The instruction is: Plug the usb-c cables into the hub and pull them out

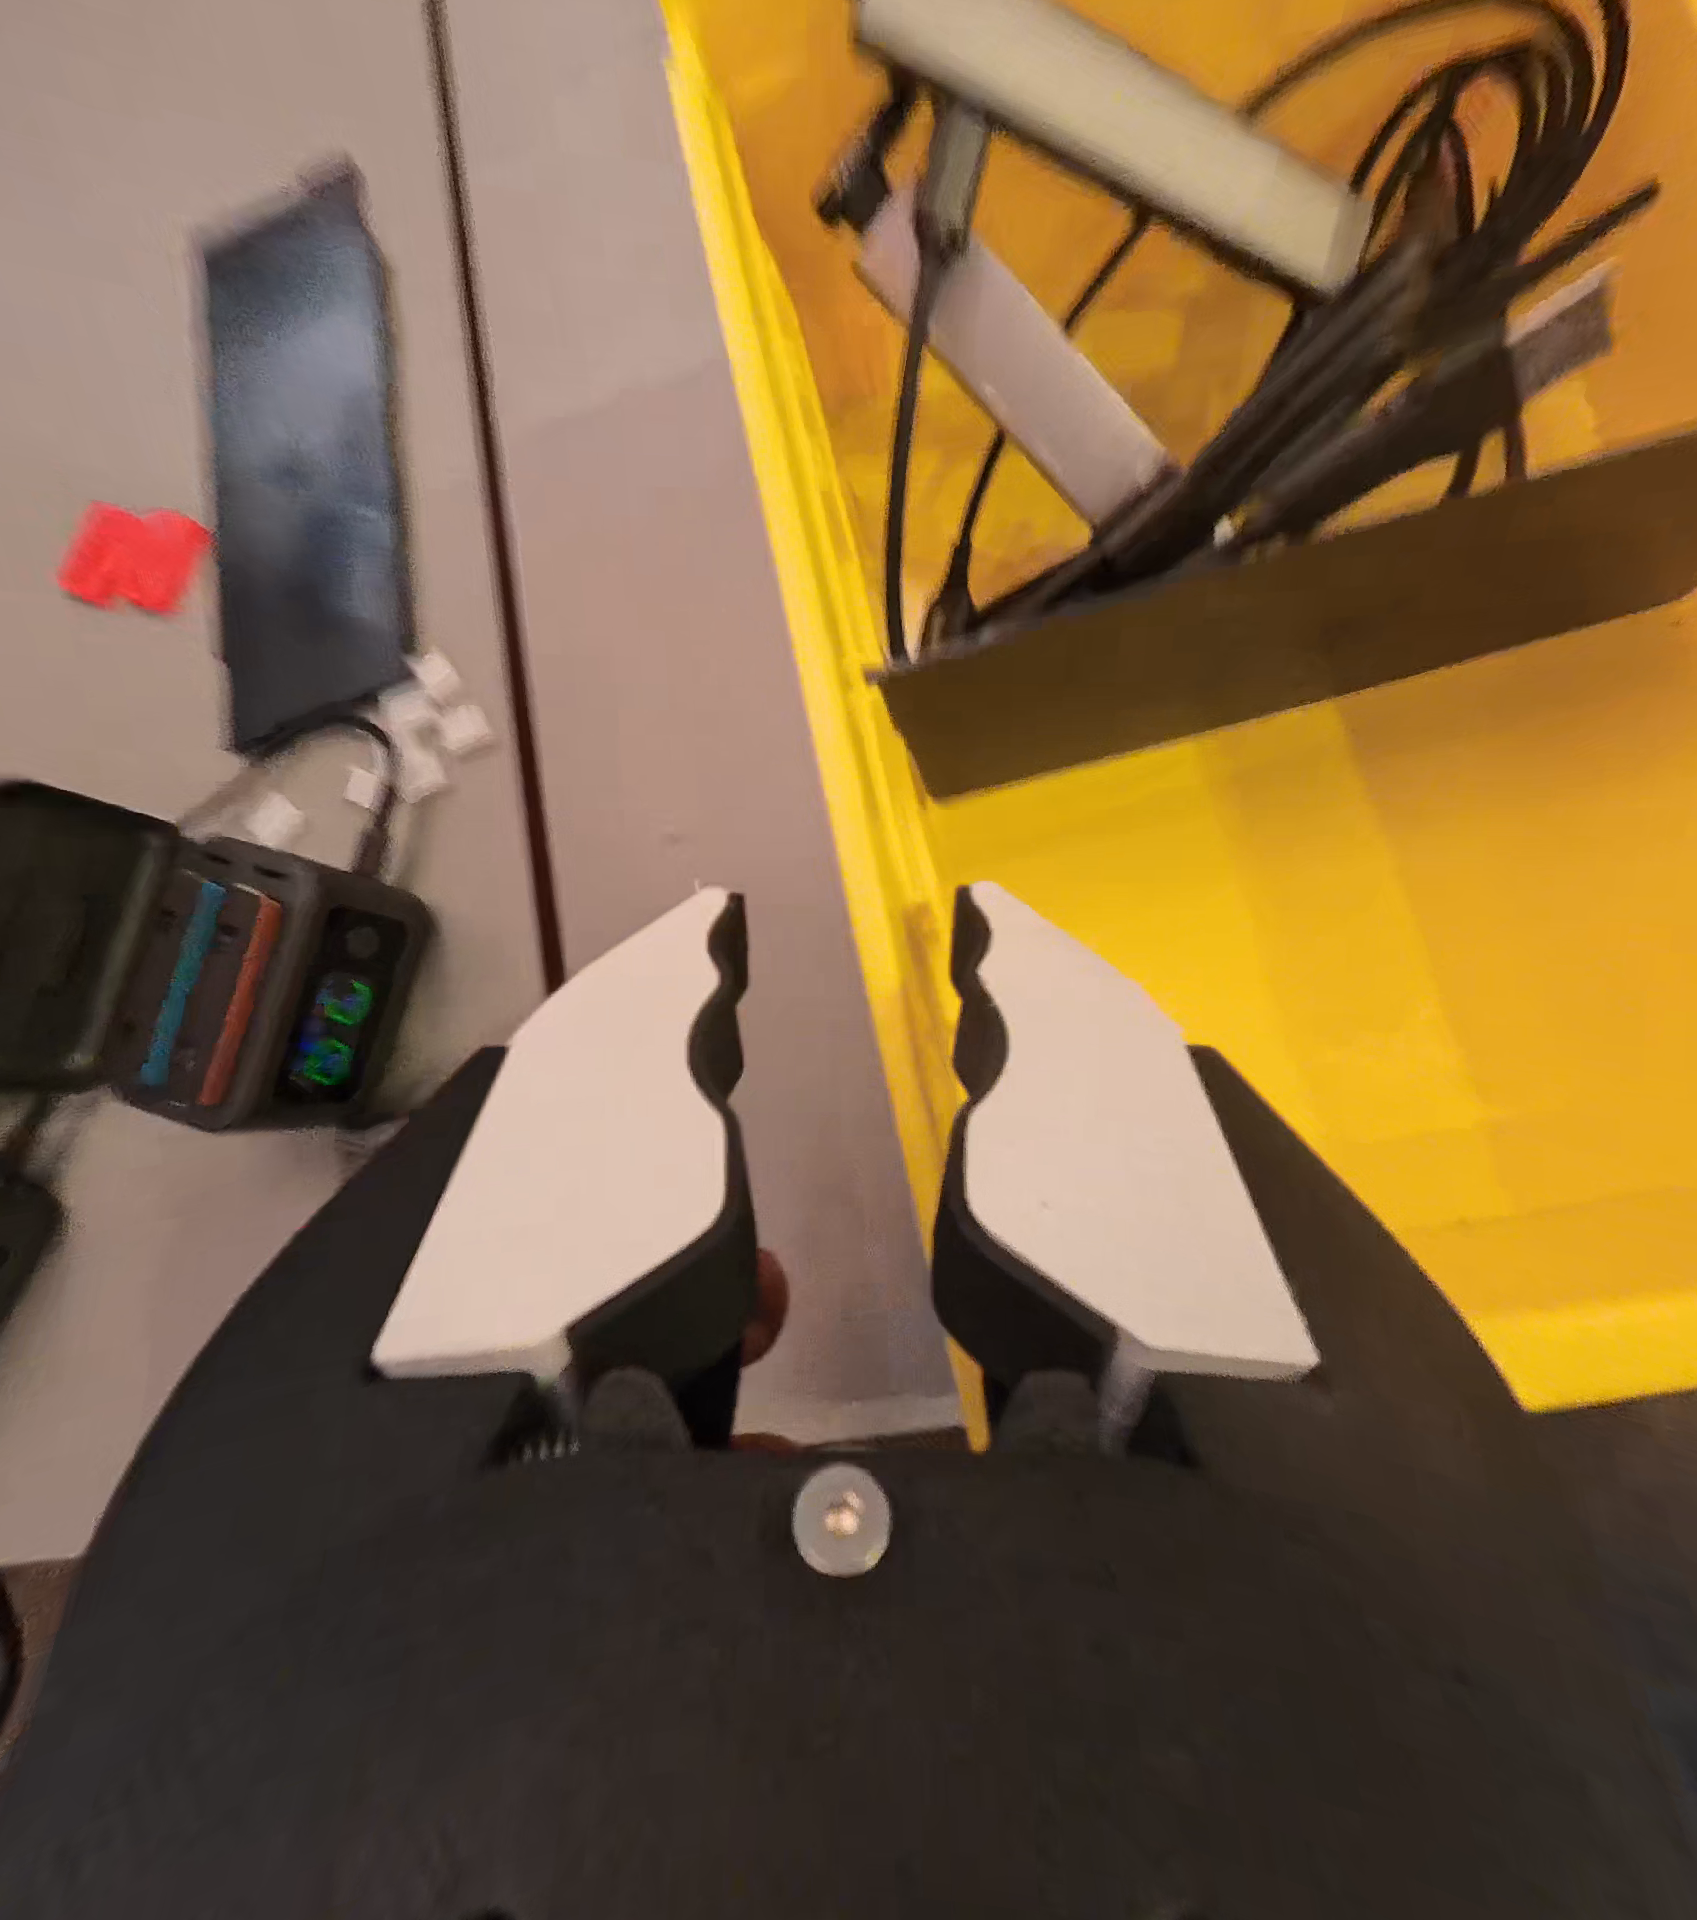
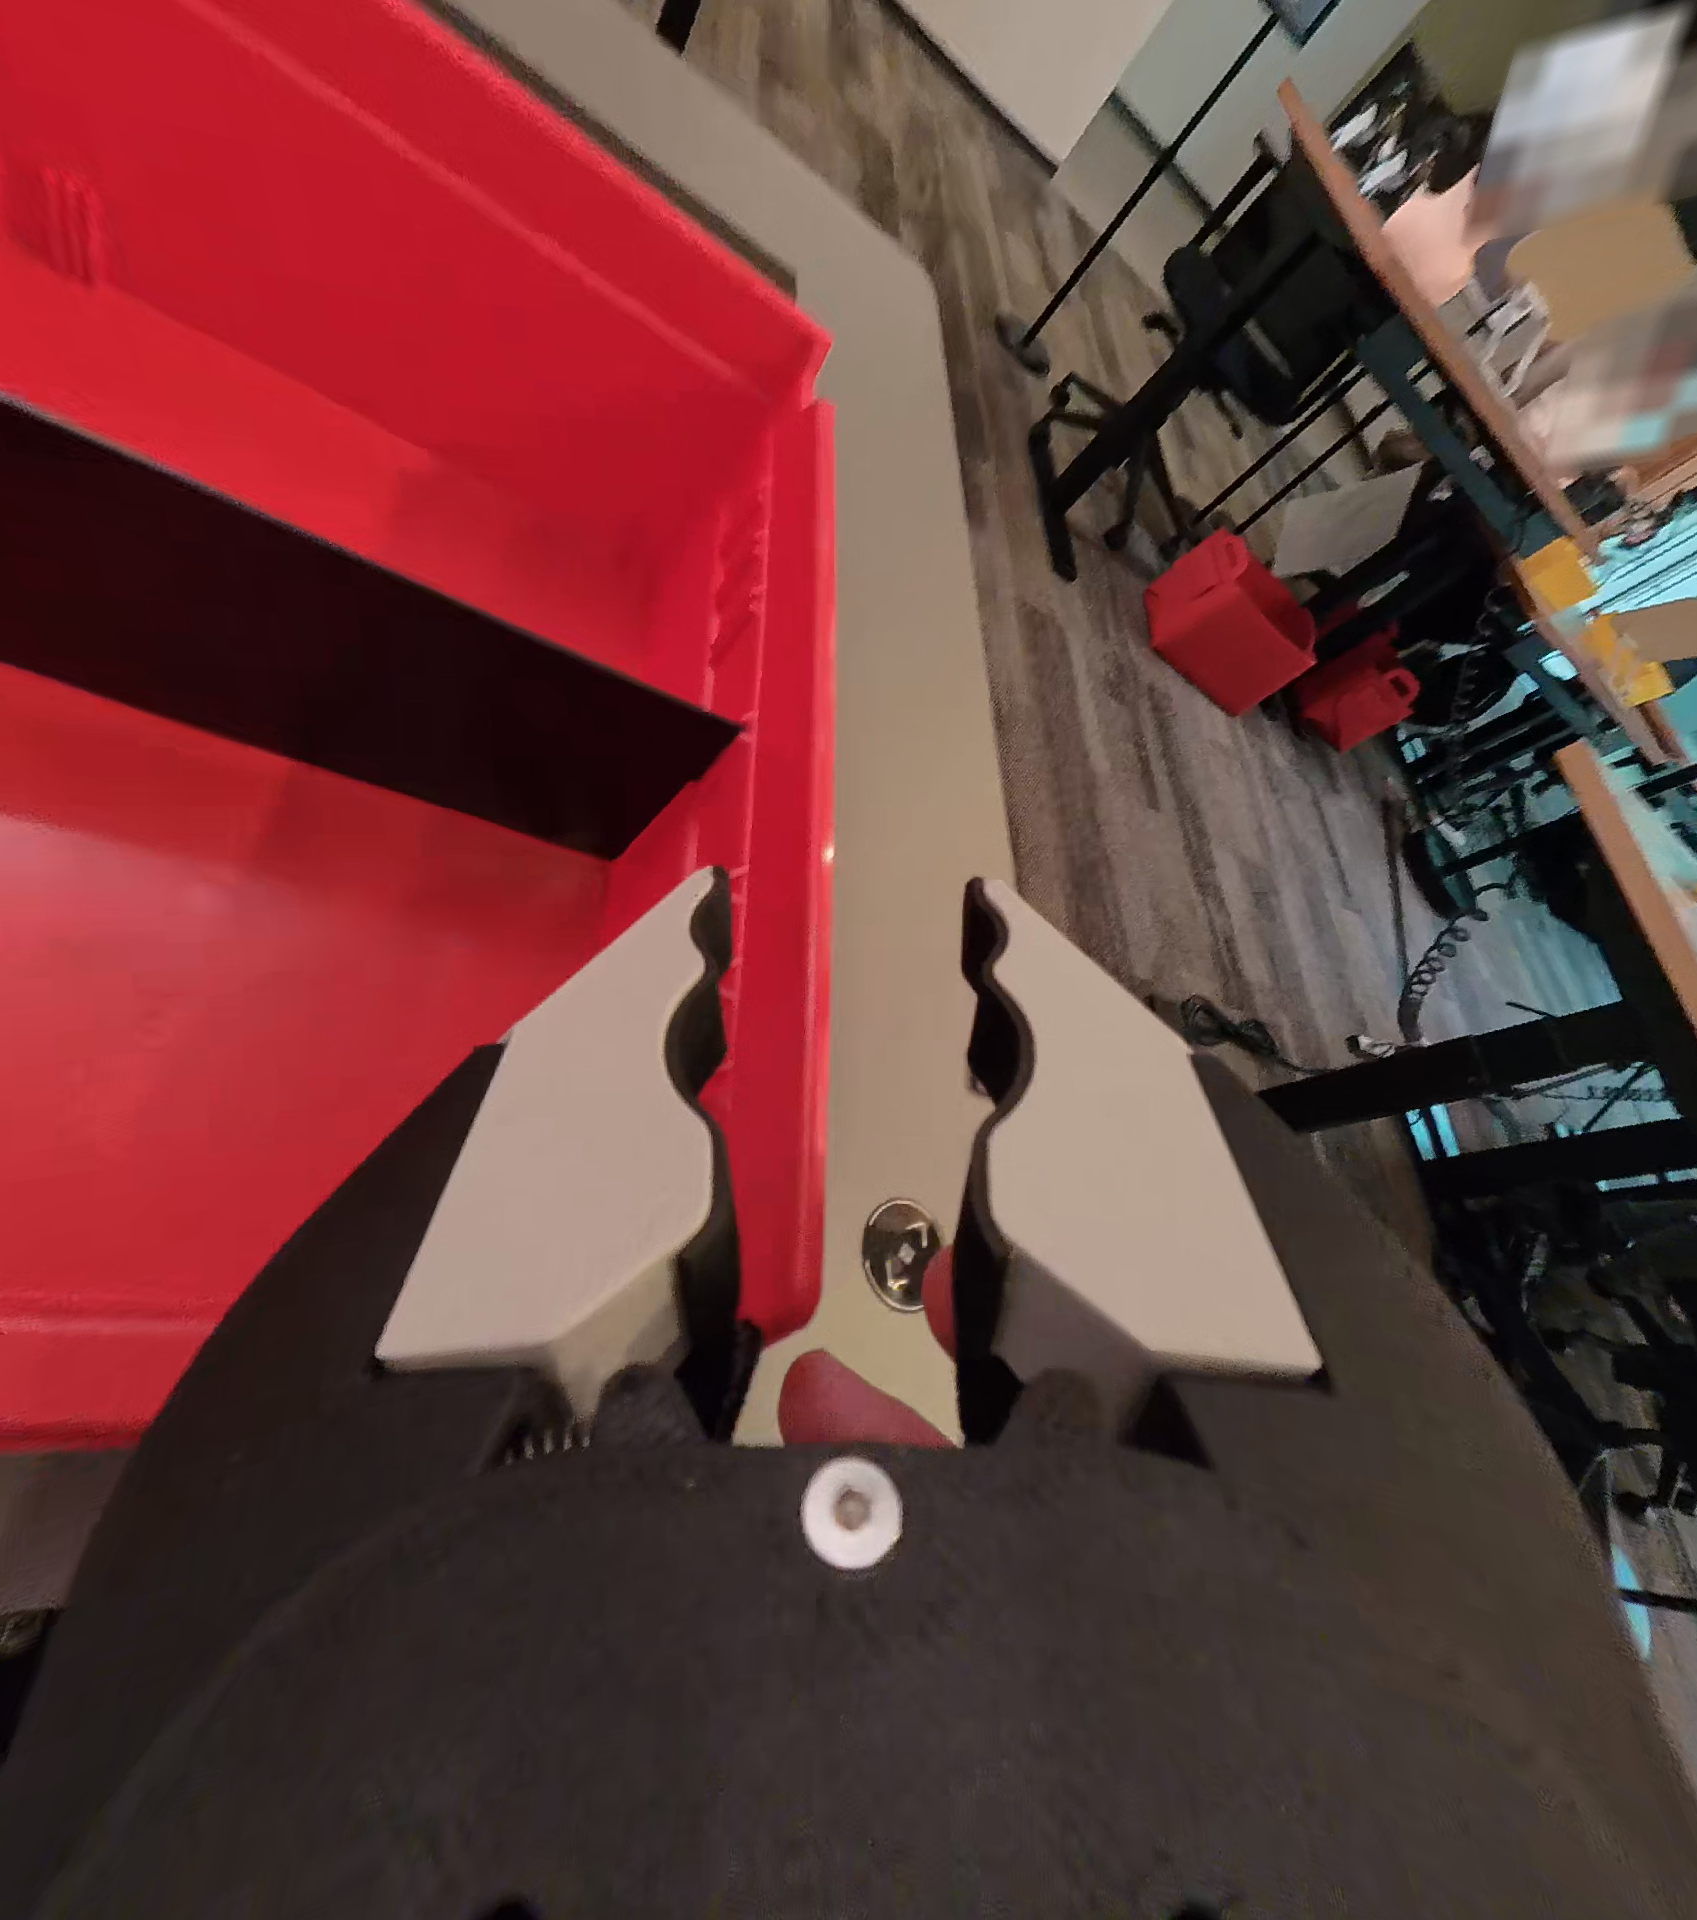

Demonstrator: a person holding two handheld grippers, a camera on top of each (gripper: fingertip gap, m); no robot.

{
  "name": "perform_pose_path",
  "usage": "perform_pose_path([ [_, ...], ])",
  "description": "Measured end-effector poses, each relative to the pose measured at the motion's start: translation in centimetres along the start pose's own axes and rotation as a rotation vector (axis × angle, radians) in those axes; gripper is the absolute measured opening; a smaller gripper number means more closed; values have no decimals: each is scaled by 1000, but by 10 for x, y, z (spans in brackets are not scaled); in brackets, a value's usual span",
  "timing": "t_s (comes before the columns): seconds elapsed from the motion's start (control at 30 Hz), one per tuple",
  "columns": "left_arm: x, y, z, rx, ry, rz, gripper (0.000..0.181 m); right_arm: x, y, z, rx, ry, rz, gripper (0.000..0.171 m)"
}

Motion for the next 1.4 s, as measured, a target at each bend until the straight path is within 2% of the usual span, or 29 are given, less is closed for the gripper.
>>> perform_pose_path([
  [0.03, -2, -7, 12, 42, 31, 27, 39, 4, -5, 7, 22, 1, -17, 44],
  [0.1, -2, -21, 34, 79, 83, 83, 47, 12, -18, 26, 89, -10, -65, 43],
  [0.2, 17, -26, 77, 135, 230, 109, 44, 11, -42, 64, 211, -28, -96, 38],
  [0.27, 33, -12, 100, 127, 299, 96, 40, -1, -59, 91, 294, -27, -73, 36],
  [0.33, 41, 14, 112, 43, 354, 98, 37, -19, -75, 115, 373, -28, -37, 34],
  [0.47, 33, 69, 117, -139, 468, 156, 39, -59, -101, 150, 477, -58, 55, 33],
  [0.53, 29, 86, 117, -205, 494, 177, 41, -75, -112, 160, 513, -70, 91, 32],
  [0.63, 21, 100, 114, -269, 428, 174, 41, -92, -121, 169, 548, -70, 138, 31],
  [0.87, 2, 113, 109, -354, 404, 240, 15, -114, -123, 174, 565, -72, 197, 29],
  [1.1, 1, 107, 114, -296, 419, 271, 13, -127, -127, 179, 585, -58, 222, 27],
  [1.4, 11, 43, 158, -21, 477, 403, 13, -146, -141, 191, 629, -71, 281, 26],
])
Point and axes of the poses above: each gripper's, where its closed fingertips meet, y out along the fingers, z out of its top, x = y × z across the jaws, the point moved 2 cm from there along -y, back along the fingers, and after that the axes turned 10 degrees about -z, right-handed, at the moved point
